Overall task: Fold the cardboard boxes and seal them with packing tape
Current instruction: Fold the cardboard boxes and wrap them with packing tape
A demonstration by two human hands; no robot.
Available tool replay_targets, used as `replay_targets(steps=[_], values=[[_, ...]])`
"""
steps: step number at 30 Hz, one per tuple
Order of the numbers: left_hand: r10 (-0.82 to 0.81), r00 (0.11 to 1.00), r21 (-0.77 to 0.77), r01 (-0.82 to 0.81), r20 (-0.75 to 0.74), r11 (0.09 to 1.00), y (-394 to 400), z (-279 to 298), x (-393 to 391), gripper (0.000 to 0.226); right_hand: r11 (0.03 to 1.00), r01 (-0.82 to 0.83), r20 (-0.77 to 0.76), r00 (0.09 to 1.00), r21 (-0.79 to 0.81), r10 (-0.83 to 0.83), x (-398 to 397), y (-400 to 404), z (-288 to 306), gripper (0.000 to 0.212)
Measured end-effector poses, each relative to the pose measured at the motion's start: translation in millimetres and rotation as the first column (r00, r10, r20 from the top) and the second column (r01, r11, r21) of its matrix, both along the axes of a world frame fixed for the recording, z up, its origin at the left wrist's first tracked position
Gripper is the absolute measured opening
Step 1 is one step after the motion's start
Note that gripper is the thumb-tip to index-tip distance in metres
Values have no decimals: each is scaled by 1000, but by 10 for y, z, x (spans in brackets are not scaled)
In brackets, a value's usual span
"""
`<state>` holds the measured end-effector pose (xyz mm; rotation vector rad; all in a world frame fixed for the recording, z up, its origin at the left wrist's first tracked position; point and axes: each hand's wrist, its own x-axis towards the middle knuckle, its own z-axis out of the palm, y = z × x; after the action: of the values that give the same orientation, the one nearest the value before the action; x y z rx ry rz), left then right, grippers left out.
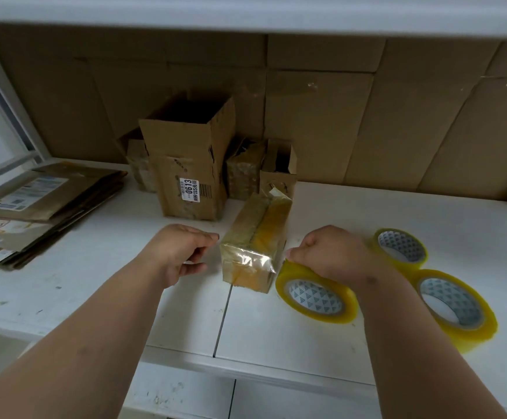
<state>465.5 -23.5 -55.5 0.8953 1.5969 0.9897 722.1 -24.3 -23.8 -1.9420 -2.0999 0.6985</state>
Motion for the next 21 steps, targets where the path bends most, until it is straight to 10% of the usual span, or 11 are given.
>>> replay_targets(steps=[21], values=[[-31, 957, 272, 113, -287, 956, -235, -80, 184, 30, 984, -45, 242, 970, 173, 2, -343, 22, -122, 15]])
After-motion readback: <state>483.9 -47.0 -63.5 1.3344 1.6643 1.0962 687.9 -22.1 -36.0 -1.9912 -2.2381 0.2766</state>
